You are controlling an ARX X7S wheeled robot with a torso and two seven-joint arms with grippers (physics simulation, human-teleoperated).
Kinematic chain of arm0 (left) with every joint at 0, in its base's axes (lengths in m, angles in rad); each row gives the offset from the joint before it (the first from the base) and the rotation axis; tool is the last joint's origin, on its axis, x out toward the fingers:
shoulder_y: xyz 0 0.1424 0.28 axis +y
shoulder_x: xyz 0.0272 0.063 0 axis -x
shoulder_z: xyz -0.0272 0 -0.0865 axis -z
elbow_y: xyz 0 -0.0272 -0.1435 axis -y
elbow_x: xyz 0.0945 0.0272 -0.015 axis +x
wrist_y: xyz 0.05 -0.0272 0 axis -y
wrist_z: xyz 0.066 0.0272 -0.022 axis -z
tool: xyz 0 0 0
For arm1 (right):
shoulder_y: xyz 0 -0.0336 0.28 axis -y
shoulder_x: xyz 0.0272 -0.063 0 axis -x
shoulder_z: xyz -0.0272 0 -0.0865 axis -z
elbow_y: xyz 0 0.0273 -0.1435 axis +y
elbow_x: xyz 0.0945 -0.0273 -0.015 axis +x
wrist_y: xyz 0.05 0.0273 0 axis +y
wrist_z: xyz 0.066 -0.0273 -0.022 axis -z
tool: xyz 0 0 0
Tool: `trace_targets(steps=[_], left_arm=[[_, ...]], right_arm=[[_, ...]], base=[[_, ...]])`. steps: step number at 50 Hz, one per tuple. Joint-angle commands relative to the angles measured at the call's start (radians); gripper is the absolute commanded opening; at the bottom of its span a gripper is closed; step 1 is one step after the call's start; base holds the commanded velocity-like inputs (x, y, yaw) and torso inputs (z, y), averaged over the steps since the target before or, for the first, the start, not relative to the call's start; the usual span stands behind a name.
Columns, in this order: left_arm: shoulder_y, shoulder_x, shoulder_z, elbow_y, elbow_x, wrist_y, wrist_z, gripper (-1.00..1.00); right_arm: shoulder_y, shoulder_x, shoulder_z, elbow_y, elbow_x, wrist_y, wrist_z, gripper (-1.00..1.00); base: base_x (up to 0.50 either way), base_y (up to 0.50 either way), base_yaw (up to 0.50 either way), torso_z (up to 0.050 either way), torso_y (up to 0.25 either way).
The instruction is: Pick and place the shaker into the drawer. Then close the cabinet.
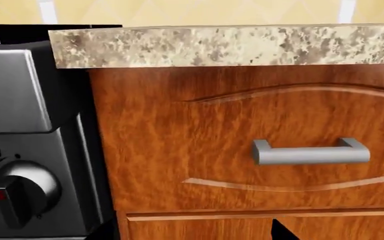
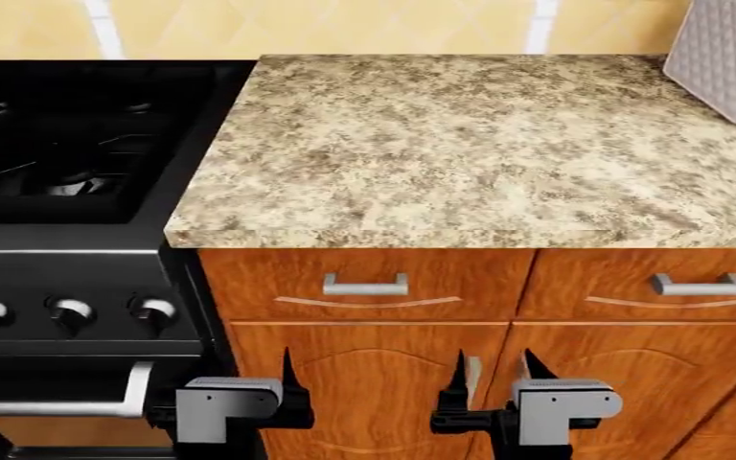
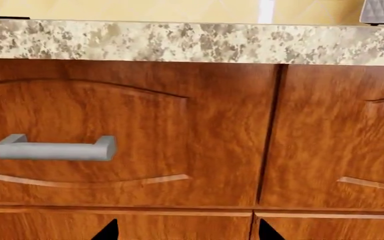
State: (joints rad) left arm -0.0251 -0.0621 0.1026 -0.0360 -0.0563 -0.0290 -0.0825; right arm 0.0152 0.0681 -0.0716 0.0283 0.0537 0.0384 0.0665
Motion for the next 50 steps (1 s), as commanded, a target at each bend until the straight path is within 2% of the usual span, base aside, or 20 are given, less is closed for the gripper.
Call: trace_targets(steps=[1,10,11,14,16,18,20,21,23,26,27,28,29,30,31,33,36,41,50], left_arm=[[-0.002,-0.018,0.020,0.003,-0.021,-0.017,-0.014,1.00],[0.002,-0.026,0.026,0.016,-0.031,-0.025,-0.032,1.00],[-0.002,-0.025,0.021,0.007,-0.043,-0.032,-0.032,1.00],[-0.093,-0.028,0.001,0.137,-0.108,-0.203,-0.033,1.00],[-0.293,-0.031,-0.004,0.273,-0.157,-0.440,-0.052,1.00],[-0.593,-0.020,-0.018,0.320,-0.211,-0.673,-0.074,1.00],[-0.893,-0.003,-0.013,0.228,-0.226,-0.812,-0.084,1.00],[-1.043,0.011,-0.010,0.127,-0.225,-0.830,-0.078,1.00],[-1.343,0.043,-0.008,-0.158,-0.220,-0.794,-0.058,1.00],[-1.793,0.061,0.066,-0.608,-0.272,-0.608,-0.044,1.00],[-1.931,0.061,0.143,-0.758,-0.333,-0.519,-0.040,1.00],[-2.044,0.062,0.266,-0.908,-0.453,-0.431,-0.039,1.00],[-2.122,0.062,0.410,-1.058,-0.586,-0.380,-0.039,1.00],[-2.167,0.062,0.527,-1.208,-0.701,-0.362,-0.041,1.00],[-2.195,0.062,0.622,-1.258,-0.790,-0.357,-0.044,1.00],[-2.224,0.062,0.706,-1.272,-0.879,-0.368,-0.055,1.00],[-2.241,0.062,0.708,-1.273,-0.889,-0.395,-0.062,1.00],[-2.251,0.062,0.640,-1.273,-0.824,-0.419,-0.058,1.00],[-2.254,0.062,0.653,-1.273,-0.903,-0.434,-0.057,1.00]], right_arm=[[0.006,0.014,-0.020,0.011,0.015,0.001,0.013,1.00],[0.005,0.020,-0.016,-0.001,0.051,0.019,0.023,1.00],[0.017,0.022,-0.015,-0.008,0.050,0.054,0.033,1.00],[0.166,0.053,0.009,-0.163,0.071,0.262,0.059,1.00],[0.411,0.096,0.010,-0.271,0.083,0.502,0.056,1.00],[0.711,0.119,0.013,-0.269,0.100,0.739,0.049,1.00],[1.011,0.116,-0.009,-0.110,0.101,0.862,0.030,1.00],[1.161,0.104,-0.028,0.035,0.092,0.879,0.018,1.00],[1.461,0.074,-0.078,0.335,0.054,0.779,-0.008,1.00],[1.911,0.004,-0.132,0.785,0.011,0.475,-0.069,1.00],[2.061,-0.016,-0.141,0.935,0.001,0.390,-0.085,1.00],[2.211,-0.019,-0.147,1.085,-0.007,0.414,-0.092,1.00],[2.261,-0.020,-0.147,1.235,-0.013,0.438,-0.099,1.00],[2.280,-0.021,-0.147,1.280,-0.018,0.459,-0.107,1.00],[2.294,-0.022,-0.146,1.280,-0.022,0.475,-0.113,1.00],[2.316,-0.023,-0.151,1.280,-0.035,0.484,-0.120,1.00],[2.341,-0.026,-0.131,1.280,-0.056,0.497,-0.126,1.00],[2.341,-0.037,-0.007,1.228,-0.187,0.533,-0.166,1.00],[2.341,-0.037,0.018,1.238,-0.231,0.548,-0.197,1.00]], base=[[0.00,0.50,0.00,0.000,0.000],[0.00,0.44,0.00,0.000,0.000],[0.00,0.00,0.00,0.000,0.000],[0.00,0.00,0.00,0.000,0.000],[0.00,0.00,0.00,0.000,0.000],[0.00,0.00,0.00,0.000,0.000],[0.00,0.00,0.00,0.000,0.000],[0.00,0.00,0.00,0.021,0.000],[0.00,0.00,0.00,0.050,0.037],[0.00,0.00,0.00,0.050,0.038],[0.00,0.00,0.00,0.050,0.037],[0.00,0.00,0.00,0.050,0.037],[0.00,0.00,0.00,0.050,0.037],[0.00,0.00,0.00,0.050,0.037],[0.00,0.00,0.00,0.050,0.037],[0.00,0.00,0.00,0.050,0.038],[0.00,0.00,0.00,0.050,0.037],[0.00,0.00,0.00,0.050,0.037],[0.00,0.00,0.00,0.050,0.039]])
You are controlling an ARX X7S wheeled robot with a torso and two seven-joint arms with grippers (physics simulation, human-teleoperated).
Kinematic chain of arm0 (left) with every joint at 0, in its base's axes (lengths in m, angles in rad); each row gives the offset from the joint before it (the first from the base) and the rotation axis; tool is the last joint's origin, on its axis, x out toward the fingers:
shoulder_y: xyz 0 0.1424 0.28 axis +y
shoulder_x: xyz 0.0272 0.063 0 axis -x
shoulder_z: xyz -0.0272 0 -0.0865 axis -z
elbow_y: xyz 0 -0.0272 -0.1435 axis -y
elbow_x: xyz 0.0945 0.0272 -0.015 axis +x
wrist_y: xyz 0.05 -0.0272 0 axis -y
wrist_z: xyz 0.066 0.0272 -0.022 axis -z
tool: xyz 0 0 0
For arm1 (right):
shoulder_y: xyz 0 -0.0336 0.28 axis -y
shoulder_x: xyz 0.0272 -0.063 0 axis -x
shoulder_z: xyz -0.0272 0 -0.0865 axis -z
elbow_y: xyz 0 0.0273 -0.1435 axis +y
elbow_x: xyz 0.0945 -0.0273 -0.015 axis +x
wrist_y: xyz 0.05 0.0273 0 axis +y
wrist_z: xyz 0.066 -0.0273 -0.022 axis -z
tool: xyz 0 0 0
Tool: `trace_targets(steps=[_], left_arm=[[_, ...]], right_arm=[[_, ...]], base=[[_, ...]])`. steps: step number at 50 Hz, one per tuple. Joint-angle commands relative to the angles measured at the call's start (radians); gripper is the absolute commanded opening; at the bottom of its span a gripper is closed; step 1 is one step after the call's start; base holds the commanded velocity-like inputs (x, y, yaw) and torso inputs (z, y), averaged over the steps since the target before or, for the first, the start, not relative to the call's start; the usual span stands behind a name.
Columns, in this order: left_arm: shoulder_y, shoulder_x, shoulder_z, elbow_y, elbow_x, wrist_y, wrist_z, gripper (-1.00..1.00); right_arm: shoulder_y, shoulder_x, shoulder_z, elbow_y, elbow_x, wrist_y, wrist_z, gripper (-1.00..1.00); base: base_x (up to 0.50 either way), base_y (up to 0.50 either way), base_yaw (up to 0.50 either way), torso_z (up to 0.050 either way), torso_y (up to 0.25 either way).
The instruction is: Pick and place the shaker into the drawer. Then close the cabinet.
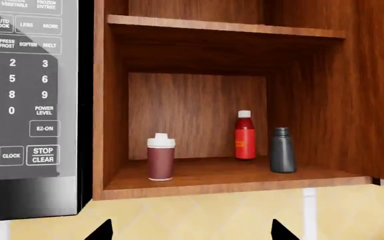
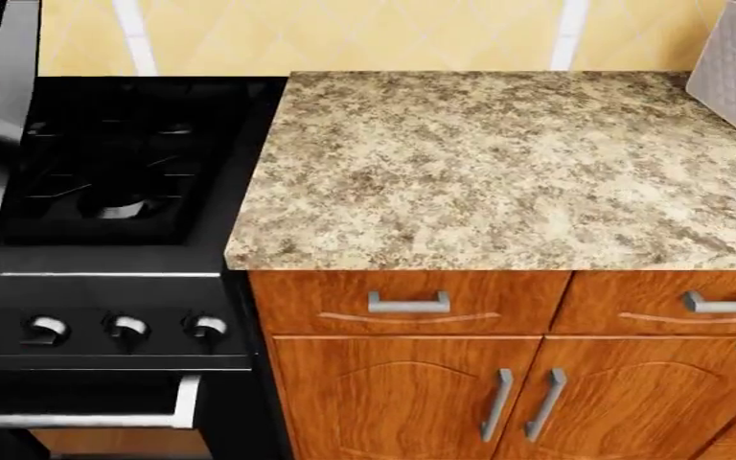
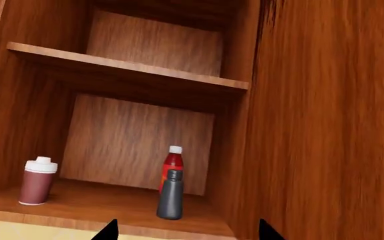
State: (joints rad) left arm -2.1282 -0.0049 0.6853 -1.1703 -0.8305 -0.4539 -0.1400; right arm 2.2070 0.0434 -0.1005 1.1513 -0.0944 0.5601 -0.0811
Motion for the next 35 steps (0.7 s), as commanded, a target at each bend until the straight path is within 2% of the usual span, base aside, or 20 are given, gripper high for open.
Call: trace_targets(steps=[1,7,13,15,19,28,35], left_arm=[[-0.144,0.005,0.072,-0.138,-0.141,-0.009,0.005,1.00],[-0.113,0.005,0.083,-0.138,-0.253,-0.025,0.013,1.00],[-0.116,0.005,0.259,-0.138,-0.469,-0.012,0.008,1.00],[-0.116,0.005,0.260,-0.138,-0.500,-0.008,-0.012,1.00],[-0.109,0.004,0.208,-0.138,-0.463,-0.004,-0.011,1.00],[-0.114,0.005,0.069,-0.138,-0.269,0.003,-0.025,1.00],[-0.114,0.005,0.005,-0.138,-0.127,0.024,-0.045,1.00]], right_arm=[[0.149,-0.012,0.048,0.121,-0.082,0.025,-0.051,1.00],[0.149,-0.011,0.013,0.157,-0.051,0.027,-0.058,1.00],[0.148,-0.004,-0.048,0.157,0.016,0.041,-0.049,1.00],[0.148,-0.003,-0.056,0.157,0.027,0.042,-0.046,1.00],[0.148,-0.002,-0.066,0.157,0.042,0.043,-0.046,1.00],[0.140,0.001,-0.096,0.157,0.077,0.047,-0.056,1.00],[0.128,0.002,-0.106,0.157,0.089,0.043,-0.058,1.00]], base=[[0.00,0.00,0.00,0.050,0.039],[0.00,0.00,0.00,0.050,0.040],[0.00,0.00,0.00,0.050,0.041],[0.00,0.00,0.00,0.050,0.033],[0.00,0.00,0.00,0.000,0.000],[0.50,-0.07,0.00,0.000,0.000],[0.50,-0.07,0.00,0.000,0.000]])
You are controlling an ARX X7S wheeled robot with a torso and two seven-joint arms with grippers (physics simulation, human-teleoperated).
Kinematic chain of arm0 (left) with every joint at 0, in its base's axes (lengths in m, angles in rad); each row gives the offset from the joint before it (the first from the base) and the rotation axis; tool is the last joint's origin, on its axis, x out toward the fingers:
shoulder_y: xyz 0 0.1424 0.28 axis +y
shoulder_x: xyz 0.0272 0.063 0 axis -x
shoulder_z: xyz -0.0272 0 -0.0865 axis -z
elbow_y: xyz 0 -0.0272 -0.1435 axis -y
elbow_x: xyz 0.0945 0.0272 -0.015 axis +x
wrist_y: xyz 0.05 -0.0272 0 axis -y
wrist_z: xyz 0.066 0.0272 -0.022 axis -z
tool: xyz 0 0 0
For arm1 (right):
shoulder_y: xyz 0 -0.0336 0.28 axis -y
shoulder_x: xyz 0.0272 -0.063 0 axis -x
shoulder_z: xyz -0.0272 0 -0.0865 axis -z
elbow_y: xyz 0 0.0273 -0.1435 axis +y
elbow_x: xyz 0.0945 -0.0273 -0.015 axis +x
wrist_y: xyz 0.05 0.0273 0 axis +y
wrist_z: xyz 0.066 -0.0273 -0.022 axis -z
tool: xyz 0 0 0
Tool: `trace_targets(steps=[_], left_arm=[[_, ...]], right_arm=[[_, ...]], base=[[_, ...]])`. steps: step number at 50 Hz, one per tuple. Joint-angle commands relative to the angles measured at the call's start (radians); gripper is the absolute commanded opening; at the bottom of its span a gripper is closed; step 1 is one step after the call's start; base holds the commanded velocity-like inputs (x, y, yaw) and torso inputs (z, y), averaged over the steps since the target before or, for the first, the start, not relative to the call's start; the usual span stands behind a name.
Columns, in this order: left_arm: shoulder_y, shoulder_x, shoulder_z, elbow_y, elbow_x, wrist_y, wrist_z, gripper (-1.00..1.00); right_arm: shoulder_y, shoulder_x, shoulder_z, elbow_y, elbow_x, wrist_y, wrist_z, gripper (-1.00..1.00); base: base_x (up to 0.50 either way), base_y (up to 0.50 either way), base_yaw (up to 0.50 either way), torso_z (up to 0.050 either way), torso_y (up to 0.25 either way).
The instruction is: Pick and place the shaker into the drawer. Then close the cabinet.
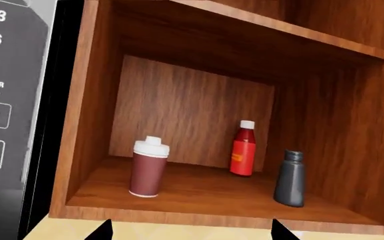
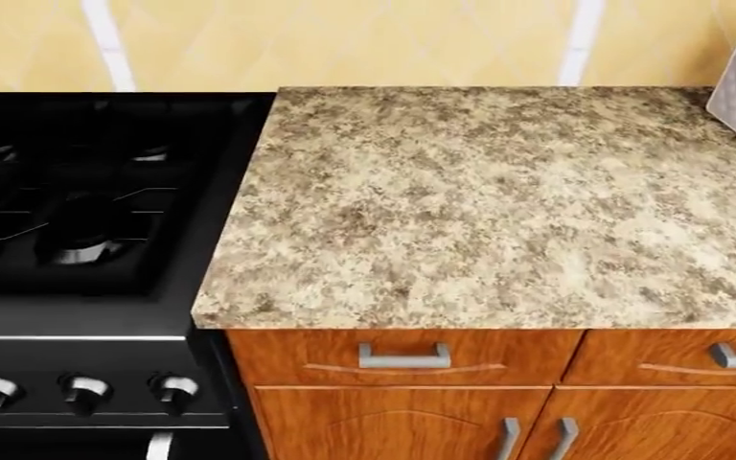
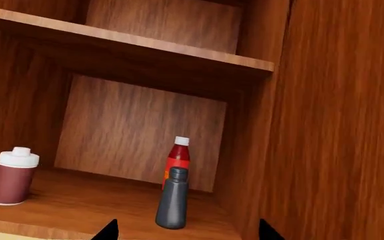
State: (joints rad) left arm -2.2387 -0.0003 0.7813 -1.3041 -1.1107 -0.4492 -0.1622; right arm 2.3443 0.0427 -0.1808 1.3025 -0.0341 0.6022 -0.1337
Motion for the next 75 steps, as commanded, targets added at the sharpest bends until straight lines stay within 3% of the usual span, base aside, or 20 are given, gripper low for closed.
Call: trace_targets(steps=[1,5,18,33,42,43,56,60,62,63,65,67,70,75], left_arm=[[-0.005,0.000,-0.109,-0.005,0.178,0.019,-0.022,1.00],[-0.003,0.000,-0.140,-0.005,0.222,0.016,-0.016,1.00],[0.010,0.000,-0.065,-0.005,0.163,0.027,-0.011,1.00],[0.021,0.000,-0.147,-0.005,0.275,0.017,-0.009,1.00],[0.035,0.000,-0.171,-0.005,0.310,0.005,0.003,1.00],[0.038,0.000,-0.172,-0.005,0.308,0.003,0.009,-1.00],[0.011,0.000,-0.142,-0.005,0.290,0.063,0.001,-1.00],[-0.049,0.000,-0.033,-0.004,0.176,0.147,-0.003,-1.00],[-0.108,0.000,0.091,-0.004,0.048,0.204,0.015,-1.00],[-0.117,0.000,0.049,0.021,0.078,0.217,0.014,-1.00],[-0.117,0.000,-0.161,0.096,0.267,0.184,0.014,-1.00],[-0.117,0.000,-0.294,0.166,0.380,0.147,0.021,-1.00],[-0.117,0.000,-0.361,0.220,0.429,0.128,0.019,-1.00],[-0.117,0.000,-0.376,0.255,0.432,0.126,0.019,-1.00]], right_arm=[[-0.010,0.002,-0.026,0.006,0.030,0.000,-0.005,1.00],[-0.016,0.003,-0.025,0.006,0.034,-0.001,-0.004,1.00],[-0.041,0.012,-0.017,0.006,0.038,0.001,-0.002,1.00],[-0.065,0.013,-0.008,0.006,0.040,0.001,0.006,1.00],[-0.078,0.022,0.007,0.006,0.038,-0.011,0.029,1.00],[-0.079,0.024,0.008,0.006,0.038,-0.013,0.031,1.00],[-0.085,0.036,0.013,0.006,0.037,-0.013,0.043,1.00],[-0.082,0.037,0.016,0.006,0.038,-0.006,0.045,1.00],[-0.082,0.037,0.016,0.006,0.037,0.002,0.044,1.00],[-0.083,0.036,0.016,0.006,0.038,0.007,0.043,1.00],[-0.086,0.035,0.015,0.006,0.037,0.015,0.040,1.00],[-0.086,0.034,0.017,0.006,0.039,0.023,0.038,1.00],[-0.085,0.034,0.017,0.006,0.038,0.026,0.034,1.00],[-0.093,0.034,0.017,0.006,0.038,0.026,0.029,1.00]], base=[[0.50,-0.06,0.00,0.000,0.000],[0.50,-0.06,0.00,0.000,0.000],[0.50,-0.06,0.00,0.000,0.000],[0.50,-0.02,0.00,0.000,0.001],[0.00,0.00,0.00,0.000,0.000],[0.00,0.00,0.00,0.000,0.000],[0.00,0.00,0.00,0.000,0.000],[0.01,0.00,0.00,0.000,0.000],[0.00,0.00,0.00,0.000,0.000],[0.00,0.00,0.00,0.000,0.000],[0.00,0.00,0.00,0.000,0.000],[0.00,0.00,0.00,0.000,0.000],[0.00,0.00,0.00,0.000,0.000],[0.00,0.00,0.00,0.000,0.000]])
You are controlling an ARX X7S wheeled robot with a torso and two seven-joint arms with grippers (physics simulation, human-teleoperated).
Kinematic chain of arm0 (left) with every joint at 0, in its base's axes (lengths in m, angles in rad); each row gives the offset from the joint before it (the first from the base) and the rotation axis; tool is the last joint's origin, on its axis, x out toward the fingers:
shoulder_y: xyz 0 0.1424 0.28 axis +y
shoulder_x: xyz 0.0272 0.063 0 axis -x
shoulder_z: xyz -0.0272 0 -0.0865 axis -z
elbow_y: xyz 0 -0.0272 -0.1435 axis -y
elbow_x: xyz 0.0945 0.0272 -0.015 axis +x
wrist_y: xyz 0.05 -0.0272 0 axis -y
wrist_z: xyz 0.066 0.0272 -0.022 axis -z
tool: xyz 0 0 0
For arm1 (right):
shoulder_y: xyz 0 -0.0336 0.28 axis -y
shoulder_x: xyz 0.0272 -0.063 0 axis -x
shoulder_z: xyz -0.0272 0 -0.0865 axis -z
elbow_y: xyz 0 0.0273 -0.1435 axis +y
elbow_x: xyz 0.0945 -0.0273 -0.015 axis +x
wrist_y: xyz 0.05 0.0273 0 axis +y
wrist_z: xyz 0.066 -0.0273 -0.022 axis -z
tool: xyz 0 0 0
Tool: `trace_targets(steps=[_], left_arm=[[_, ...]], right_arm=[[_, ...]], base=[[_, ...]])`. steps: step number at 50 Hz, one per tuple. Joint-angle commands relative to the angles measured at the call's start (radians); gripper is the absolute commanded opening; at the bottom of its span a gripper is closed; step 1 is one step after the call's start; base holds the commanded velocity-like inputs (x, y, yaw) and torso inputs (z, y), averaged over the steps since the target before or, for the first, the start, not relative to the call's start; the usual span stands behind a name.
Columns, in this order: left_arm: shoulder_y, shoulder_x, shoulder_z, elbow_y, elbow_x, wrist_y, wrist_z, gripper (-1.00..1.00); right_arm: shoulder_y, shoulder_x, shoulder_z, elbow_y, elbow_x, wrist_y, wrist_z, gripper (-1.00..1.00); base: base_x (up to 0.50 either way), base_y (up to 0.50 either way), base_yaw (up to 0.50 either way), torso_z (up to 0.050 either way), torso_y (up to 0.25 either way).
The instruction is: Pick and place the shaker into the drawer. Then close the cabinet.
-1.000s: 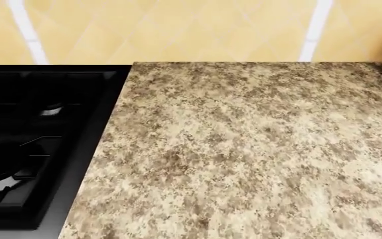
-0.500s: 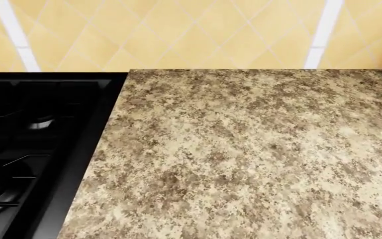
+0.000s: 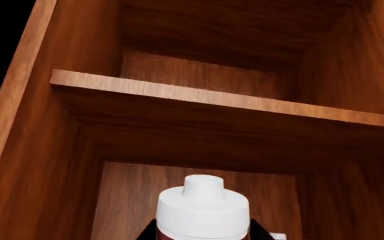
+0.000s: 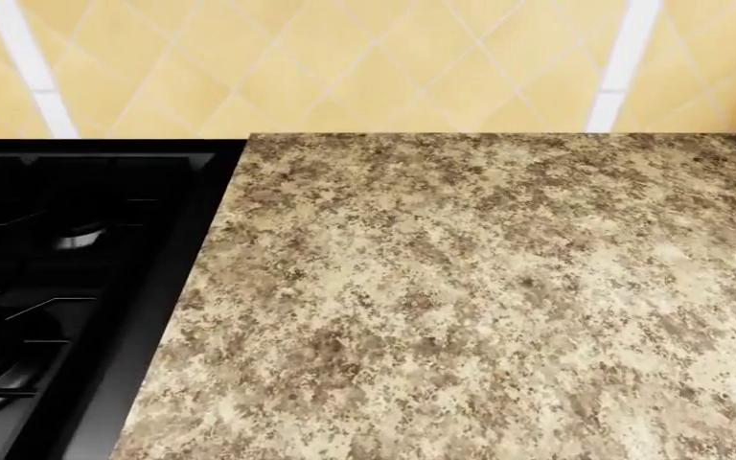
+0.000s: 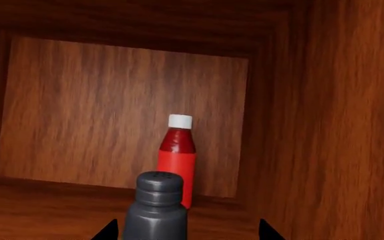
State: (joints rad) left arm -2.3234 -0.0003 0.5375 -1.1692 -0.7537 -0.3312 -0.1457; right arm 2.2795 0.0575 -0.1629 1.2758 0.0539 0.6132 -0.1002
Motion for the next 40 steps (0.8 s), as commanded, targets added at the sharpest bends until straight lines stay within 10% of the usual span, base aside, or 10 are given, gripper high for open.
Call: trace_targets(steps=[1,20,21,40], left_arm=[[-0.033,0.000,-0.129,0.120,0.072,0.011,0.002,-1.00],[-0.033,0.000,-0.021,0.092,-0.032,0.034,-0.007,-1.00],[-0.033,0.000,-0.017,0.091,-0.038,0.036,-0.010,-1.00],[-0.033,0.000,0.020,0.052,-0.081,0.051,-0.004,-1.00]], right_arm=[[-0.029,0.019,-0.001,0.033,-0.050,0.015,-0.005,1.00],[-0.054,0.014,-0.020,0.033,-0.051,0.057,-0.097,1.00],[-0.055,0.012,-0.021,0.033,-0.048,0.065,-0.114,-1.00],[0.077,-0.003,0.071,-0.066,-0.032,-0.177,-0.119,-1.00]], base=[[0.00,0.00,0.00,0.000,0.000],[0.22,0.00,0.00,0.000,0.000],[0.00,0.00,0.00,0.000,0.000],[0.00,0.00,0.00,0.000,0.000]])
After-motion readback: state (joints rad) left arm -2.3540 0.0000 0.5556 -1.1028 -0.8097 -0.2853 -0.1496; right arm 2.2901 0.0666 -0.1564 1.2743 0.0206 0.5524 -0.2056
